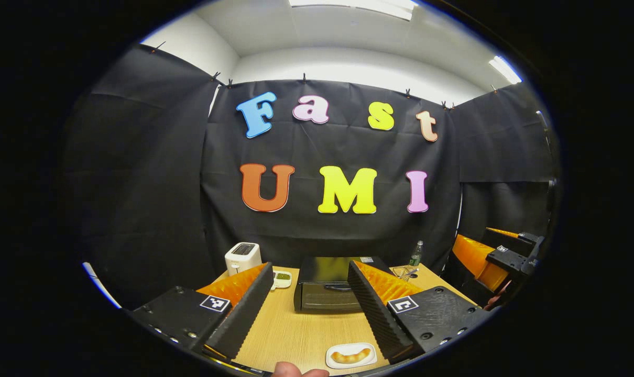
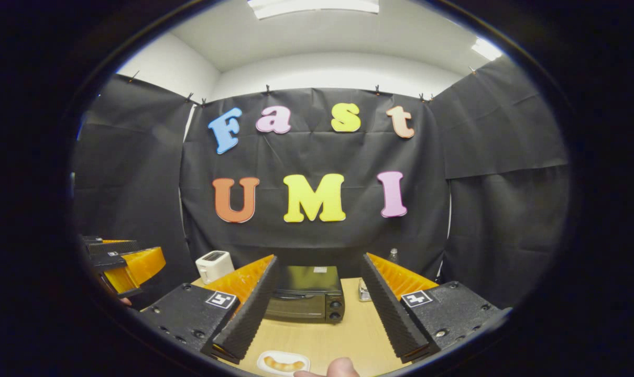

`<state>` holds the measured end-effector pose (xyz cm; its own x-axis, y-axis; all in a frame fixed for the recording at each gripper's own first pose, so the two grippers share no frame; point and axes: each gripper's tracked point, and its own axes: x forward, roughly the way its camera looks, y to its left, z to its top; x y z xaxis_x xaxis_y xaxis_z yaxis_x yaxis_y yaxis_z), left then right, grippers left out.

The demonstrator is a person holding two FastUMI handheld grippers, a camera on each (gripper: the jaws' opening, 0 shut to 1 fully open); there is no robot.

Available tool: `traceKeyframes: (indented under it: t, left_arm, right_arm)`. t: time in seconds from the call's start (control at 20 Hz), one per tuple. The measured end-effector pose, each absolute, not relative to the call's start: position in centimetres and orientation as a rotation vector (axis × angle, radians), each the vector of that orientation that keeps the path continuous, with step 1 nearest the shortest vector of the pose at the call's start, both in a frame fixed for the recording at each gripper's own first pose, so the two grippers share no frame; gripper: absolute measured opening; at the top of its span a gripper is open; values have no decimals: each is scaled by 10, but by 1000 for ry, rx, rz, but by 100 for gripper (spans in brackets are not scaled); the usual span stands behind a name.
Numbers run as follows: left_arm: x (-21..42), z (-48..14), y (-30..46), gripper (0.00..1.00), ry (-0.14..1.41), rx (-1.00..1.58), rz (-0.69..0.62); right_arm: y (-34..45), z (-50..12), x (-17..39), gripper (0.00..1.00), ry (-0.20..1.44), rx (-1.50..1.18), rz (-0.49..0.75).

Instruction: Open the electric oven with the left hand, put the food in, and close the electric oven.

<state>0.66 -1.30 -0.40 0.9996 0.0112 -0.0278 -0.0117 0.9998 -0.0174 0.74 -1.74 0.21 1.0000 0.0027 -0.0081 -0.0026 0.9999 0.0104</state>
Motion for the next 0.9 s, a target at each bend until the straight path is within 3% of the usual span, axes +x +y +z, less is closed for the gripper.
traceKeyframes:
  t: [0.5,0.9]
  left_arm:
    - [25,-29,-36,94,96,-10,-6]
    - [85,-55,-93,94,140,2,-98]
  right_arm:
    - [-53,-9,19,96,30,16,-32]
    - [-141,-24,19,98,54,16,-193]
